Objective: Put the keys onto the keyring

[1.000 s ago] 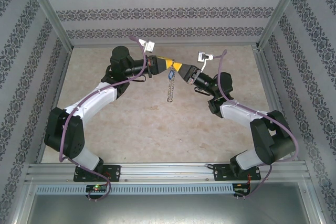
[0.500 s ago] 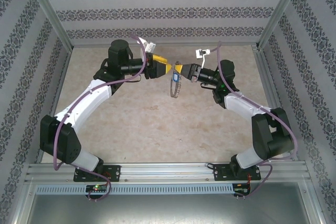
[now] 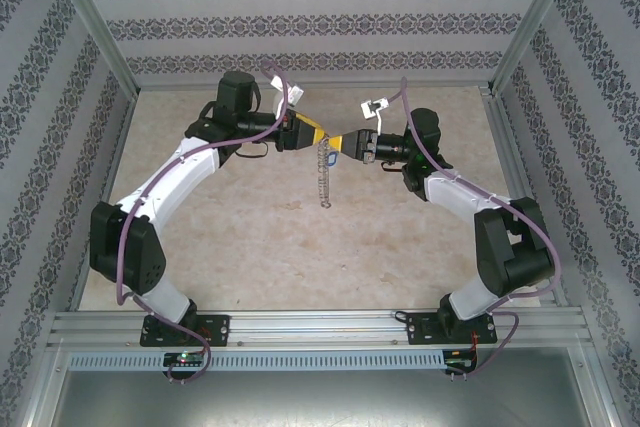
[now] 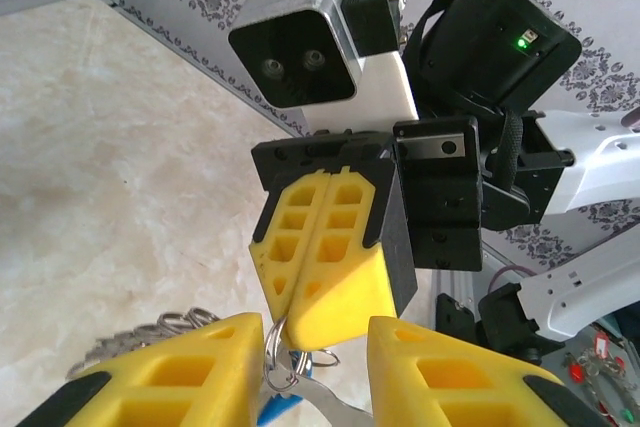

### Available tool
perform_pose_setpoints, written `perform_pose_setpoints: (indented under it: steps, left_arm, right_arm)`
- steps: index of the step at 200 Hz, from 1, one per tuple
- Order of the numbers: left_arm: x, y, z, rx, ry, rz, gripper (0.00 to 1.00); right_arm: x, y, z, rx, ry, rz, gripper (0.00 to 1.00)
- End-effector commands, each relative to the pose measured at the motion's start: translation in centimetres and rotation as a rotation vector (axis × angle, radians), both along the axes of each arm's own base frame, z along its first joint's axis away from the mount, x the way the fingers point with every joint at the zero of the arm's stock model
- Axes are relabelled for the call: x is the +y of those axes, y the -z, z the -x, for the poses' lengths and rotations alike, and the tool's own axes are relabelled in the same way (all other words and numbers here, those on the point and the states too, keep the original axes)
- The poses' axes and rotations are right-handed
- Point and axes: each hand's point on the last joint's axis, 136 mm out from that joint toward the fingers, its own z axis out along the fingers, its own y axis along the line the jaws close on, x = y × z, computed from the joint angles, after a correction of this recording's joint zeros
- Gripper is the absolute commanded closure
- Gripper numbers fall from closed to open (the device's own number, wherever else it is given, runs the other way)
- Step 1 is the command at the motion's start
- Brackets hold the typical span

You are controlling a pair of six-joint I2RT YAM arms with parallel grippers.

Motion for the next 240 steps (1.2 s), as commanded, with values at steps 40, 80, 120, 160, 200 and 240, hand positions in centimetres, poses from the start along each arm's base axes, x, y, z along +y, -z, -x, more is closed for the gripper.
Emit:
perform_pose_setpoints:
  steps: [40,80,120,160,200,240]
  left_arm:
    - [-0.2,-0.1,0.6,0.023,0.059,0.031,0.67]
    - [-0.2,0.7,0.4,0.041,0.044,0.028,0.67]
    - [-0.3,1.6,0.0,0.057,0.030,0.025,0.67]
    - [-0.6,1.9,-0.2,0.075,0.041,0.039,0.67]
    - [-1.4,2.3,0.1,0.086,0.061,0.043,0.67]
    - [-1.8,2.5,0.1,0.094,0.069,0.048,0.68]
  right_arm:
    - [-0.2,-1.8,-0.1,-0.095,-0.005,-0.014,1.00]
    - [-0.2,-2.0,-0.1,-0.101,-0.001,-0.015,1.00]
    - [-0.2,-2.1,-0.1,-0.105,0.004,-0.016,1.00]
    - [-0.2,-2.1,-0.3,-0.106,0.010,-0.016,1.00]
    - [-0.1,-2.0,-0.4,-0.104,0.012,-0.016,1.00]
    - [-0.2,-1.9,-0.4,-0.104,0.015,-0.015,1.00]
